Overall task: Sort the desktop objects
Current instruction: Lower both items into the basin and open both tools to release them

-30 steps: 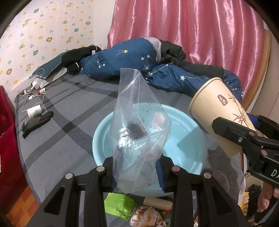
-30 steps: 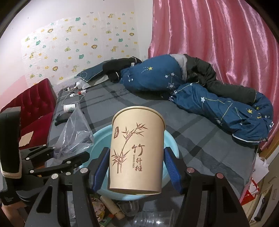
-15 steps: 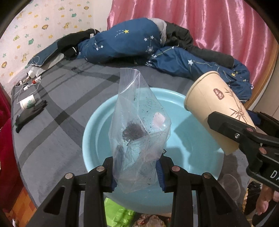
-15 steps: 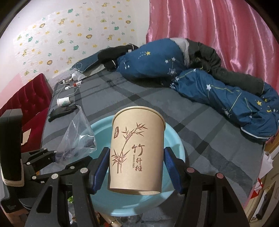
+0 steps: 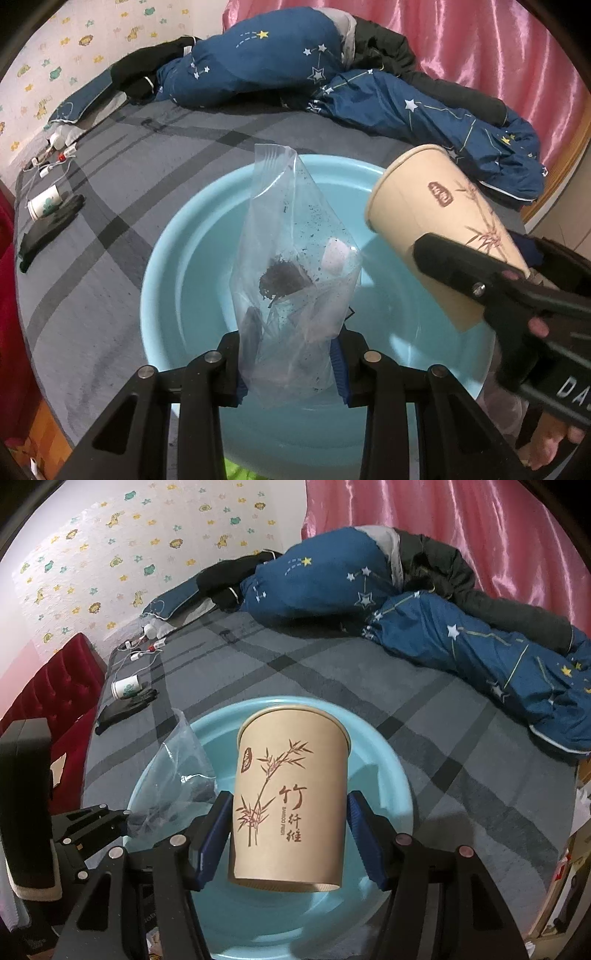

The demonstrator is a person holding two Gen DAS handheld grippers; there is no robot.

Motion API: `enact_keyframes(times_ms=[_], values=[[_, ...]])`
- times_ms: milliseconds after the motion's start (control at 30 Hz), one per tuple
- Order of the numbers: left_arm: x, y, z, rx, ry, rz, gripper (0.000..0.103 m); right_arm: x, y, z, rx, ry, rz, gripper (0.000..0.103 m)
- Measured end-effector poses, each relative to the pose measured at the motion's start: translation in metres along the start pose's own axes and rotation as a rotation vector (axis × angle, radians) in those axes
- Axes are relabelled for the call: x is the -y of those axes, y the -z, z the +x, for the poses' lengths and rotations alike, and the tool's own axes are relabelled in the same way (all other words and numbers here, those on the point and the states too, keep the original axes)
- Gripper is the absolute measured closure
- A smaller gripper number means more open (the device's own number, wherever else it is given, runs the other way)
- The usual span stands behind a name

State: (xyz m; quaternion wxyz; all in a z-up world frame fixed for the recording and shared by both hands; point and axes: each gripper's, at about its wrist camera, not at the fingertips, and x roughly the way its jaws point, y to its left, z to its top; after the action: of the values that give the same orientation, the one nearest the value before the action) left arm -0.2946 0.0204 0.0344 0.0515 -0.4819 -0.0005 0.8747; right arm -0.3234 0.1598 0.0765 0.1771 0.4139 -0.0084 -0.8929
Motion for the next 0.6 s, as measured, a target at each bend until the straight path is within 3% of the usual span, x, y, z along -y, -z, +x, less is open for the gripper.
enact_keyframes(times_ms=[400,467,500,533,567,600], values=[[0.006,0.001,0.008,-0.018,-0.01,-0.005,0.061,0.005,0.003,0.011,-0.02,0.005,0.026,0.036],[0.006,0.002,0.006,-0.015,0.0,-0.006,0.041,0.005,0.003,0.012,-0.031,0.013,0.021,0.03],[0.006,0.002,0.005,-0.013,0.007,-0.012,0.019,0.005,0.002,0.012,-0.033,0.018,0.02,0.025],[0.006,0.003,0.004,-0.01,0.014,-0.015,0.01,0.005,0.002,0.011,-0.034,0.023,0.02,0.008],[0.007,0.003,0.002,-0.005,0.02,-0.016,0.01,0.006,0.002,0.01,-0.029,0.026,0.019,0.0],[0.008,0.003,0.001,-0.007,0.015,-0.015,0.009,0.005,0.002,0.008,-0.022,0.03,0.018,0.0]])
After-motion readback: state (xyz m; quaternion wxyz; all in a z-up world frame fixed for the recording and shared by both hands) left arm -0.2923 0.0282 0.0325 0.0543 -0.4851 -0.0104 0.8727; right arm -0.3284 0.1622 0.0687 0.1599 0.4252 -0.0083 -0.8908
